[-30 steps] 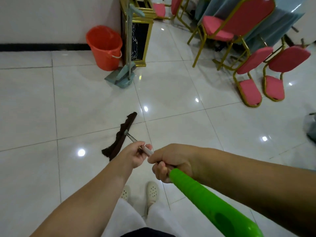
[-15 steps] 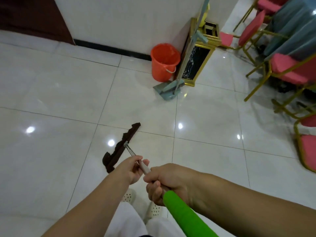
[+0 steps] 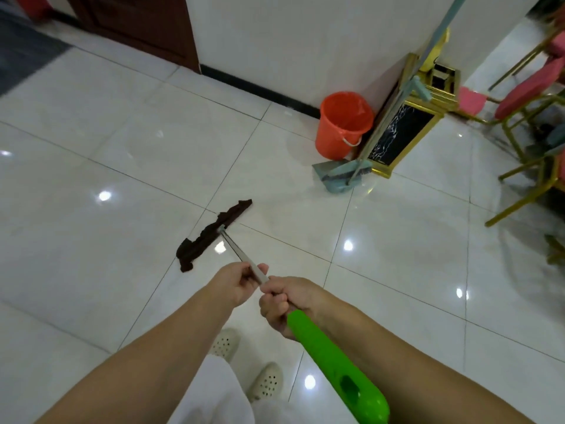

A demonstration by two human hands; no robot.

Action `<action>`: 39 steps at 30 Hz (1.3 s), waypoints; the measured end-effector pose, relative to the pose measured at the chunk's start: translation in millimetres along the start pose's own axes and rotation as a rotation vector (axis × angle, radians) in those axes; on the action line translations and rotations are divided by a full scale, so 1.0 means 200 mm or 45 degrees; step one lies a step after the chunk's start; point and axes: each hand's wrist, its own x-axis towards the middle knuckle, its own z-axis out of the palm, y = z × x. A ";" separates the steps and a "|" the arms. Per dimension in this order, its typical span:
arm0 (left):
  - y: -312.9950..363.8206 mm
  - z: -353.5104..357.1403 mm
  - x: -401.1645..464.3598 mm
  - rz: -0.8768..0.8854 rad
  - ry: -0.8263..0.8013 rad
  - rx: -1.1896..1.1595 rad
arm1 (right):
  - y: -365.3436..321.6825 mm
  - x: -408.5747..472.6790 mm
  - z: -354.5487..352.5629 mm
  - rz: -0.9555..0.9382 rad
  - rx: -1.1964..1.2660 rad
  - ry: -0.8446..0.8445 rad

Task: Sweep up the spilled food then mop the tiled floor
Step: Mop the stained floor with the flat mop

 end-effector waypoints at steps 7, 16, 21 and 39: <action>0.20 -0.03 -0.01 -0.097 -0.073 0.000 | -0.08 0.14 0.21 -0.044 0.223 -0.160; 0.89 -0.07 0.04 -0.004 -0.076 -0.002 | -0.34 0.44 0.79 -0.065 0.398 -0.281; 1.39 -0.11 0.15 -0.005 -0.054 0.064 | -0.55 0.57 1.21 -0.027 0.429 -0.253; 2.55 -0.03 0.51 -0.047 0.009 0.342 | -1.15 1.11 2.13 -0.100 0.348 0.056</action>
